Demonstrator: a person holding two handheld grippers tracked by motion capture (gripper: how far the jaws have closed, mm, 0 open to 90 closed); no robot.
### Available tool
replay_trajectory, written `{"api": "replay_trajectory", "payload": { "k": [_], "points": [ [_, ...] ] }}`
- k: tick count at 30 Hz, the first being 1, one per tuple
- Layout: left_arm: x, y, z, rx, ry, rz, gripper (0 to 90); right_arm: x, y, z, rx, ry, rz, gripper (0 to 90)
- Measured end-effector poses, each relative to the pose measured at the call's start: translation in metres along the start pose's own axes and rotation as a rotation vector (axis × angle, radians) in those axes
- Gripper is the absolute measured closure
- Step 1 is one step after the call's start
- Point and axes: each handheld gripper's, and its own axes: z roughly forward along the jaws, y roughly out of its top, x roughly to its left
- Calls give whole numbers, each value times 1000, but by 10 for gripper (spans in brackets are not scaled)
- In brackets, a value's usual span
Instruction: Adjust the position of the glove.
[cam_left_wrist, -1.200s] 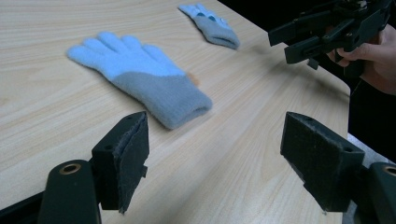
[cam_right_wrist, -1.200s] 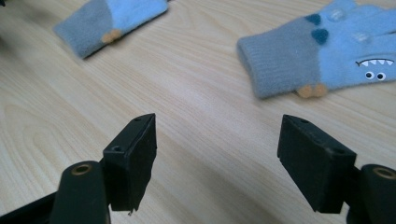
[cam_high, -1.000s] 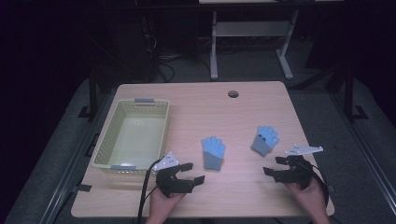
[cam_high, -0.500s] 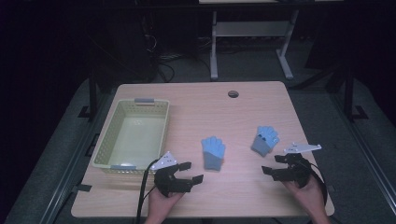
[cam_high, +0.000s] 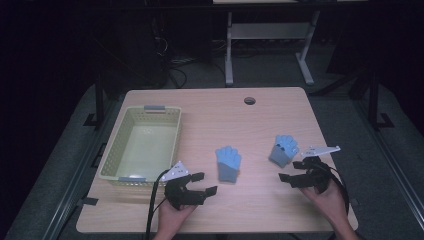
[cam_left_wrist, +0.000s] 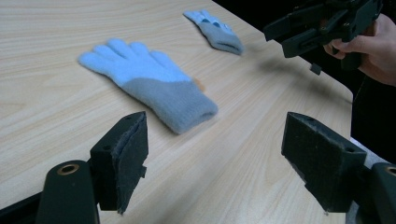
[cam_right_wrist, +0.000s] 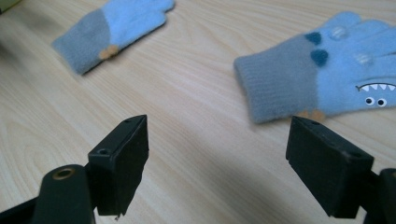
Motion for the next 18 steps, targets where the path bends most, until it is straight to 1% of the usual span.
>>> {"api": "replay_trajectory", "payload": {
  "k": [2,3,4,5,6,9,10,12,15,16,17,18],
  "points": [
    [0,0,0,0,0,0,226,0,1,0,2,1,3,211],
    [0,0,0,-1,0,-1,226,-1,2,0,9,-3,-1,212],
    [0,0,1,3,-1,2,226,-3,5,1,12,3,0,212],
    [0,0,1,3,-1,3,226,-3,7,1,23,-1,6,213],
    [0,0,1,6,-2,6,226,-5,8,1,10,4,-2,218],
    [-1,1,1,1,-3,8,226,-7,11,4,31,7,18,218],
    [-1,1,1,1,-3,9,226,-8,12,5,33,8,11,218],
    [-1,1,0,2,-2,10,226,-8,15,6,40,10,16,218],
    [-1,1,0,2,-2,10,226,-9,19,8,55,3,6,218],
    [-1,1,0,1,-3,11,226,-10,21,8,49,5,-1,219],
    [-1,1,0,1,-3,11,226,-10,21,8,49,5,-1,219],
    [-1,1,0,2,-3,10,226,-11,23,9,57,9,9,220]
  ]
}}
